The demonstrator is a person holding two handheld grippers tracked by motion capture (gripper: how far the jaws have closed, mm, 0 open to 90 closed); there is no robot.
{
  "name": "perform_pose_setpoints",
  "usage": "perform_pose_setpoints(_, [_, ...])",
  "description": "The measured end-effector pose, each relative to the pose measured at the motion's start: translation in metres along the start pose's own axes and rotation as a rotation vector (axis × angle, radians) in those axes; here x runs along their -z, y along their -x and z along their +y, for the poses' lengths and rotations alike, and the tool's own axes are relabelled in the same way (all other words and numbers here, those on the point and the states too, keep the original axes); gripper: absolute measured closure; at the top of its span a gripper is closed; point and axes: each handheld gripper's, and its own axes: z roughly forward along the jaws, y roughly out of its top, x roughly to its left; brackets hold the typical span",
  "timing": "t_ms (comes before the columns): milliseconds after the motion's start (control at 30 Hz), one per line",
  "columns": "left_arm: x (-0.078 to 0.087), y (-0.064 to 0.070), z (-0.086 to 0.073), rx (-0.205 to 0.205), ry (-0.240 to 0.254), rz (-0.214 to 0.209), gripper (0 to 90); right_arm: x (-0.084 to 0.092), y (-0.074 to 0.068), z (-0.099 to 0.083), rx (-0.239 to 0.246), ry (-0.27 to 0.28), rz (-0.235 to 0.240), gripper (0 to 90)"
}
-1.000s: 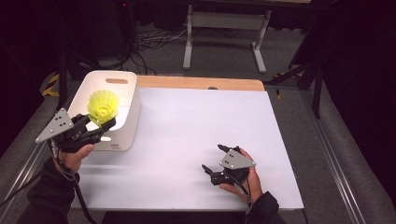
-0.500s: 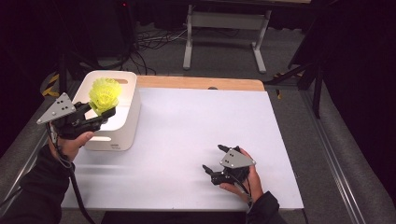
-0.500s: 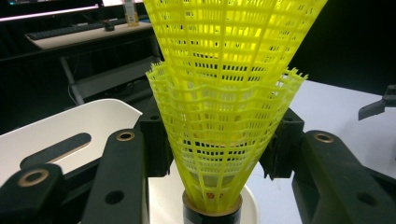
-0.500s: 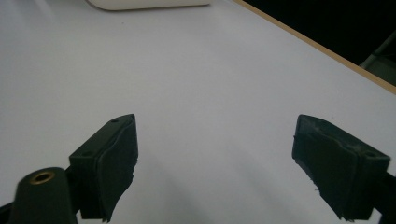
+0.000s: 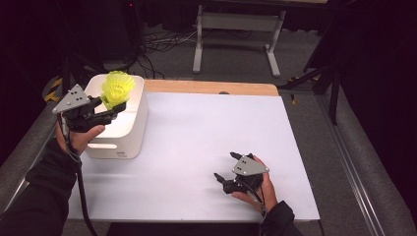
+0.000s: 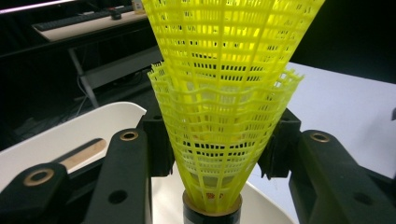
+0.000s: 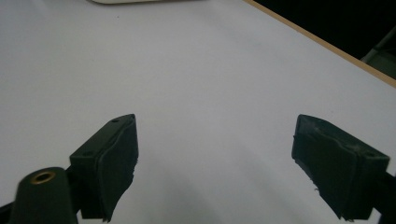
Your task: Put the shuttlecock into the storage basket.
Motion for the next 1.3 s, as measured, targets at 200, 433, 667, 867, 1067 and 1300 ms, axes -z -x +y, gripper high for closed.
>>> perform_pose_setpoints(200, [-0.009, -0.011, 0.007, -0.005, -0.023, 0.024, 56.0, 0.000, 0.001, -0.001, 0.003, -0.003, 0.000, 15.6])
perform_pose_setpoints(433, [-0.020, -0.030, 0.010, 0.008, -0.084, 0.068, 55.6, -0.001, 0.003, -0.002, -0.002, -0.007, 0.004, 15.6])
perform_pose_setpoints(667, [-0.032, -0.048, 0.003, 0.054, -0.136, 0.085, 55.6, -0.003, 0.004, -0.003, -0.006, -0.012, 0.008, 15.8])
perform_pose_setpoints(867, [-0.040, -0.060, -0.002, 0.072, -0.195, 0.117, 55.7, -0.007, 0.005, -0.004, -0.011, -0.018, 0.020, 15.9])
perform_pose_setpoints(1067, [-0.044, -0.066, -0.004, 0.064, -0.256, 0.125, 55.7, -0.012, 0.006, -0.003, -0.014, -0.028, 0.026, 15.8])
perform_pose_setpoints(1300, [-0.055, -0.070, -0.007, 0.093, -0.343, 0.146, 55.6, -0.013, 0.004, 0.001, 0.012, -0.034, 0.019, 16.1])
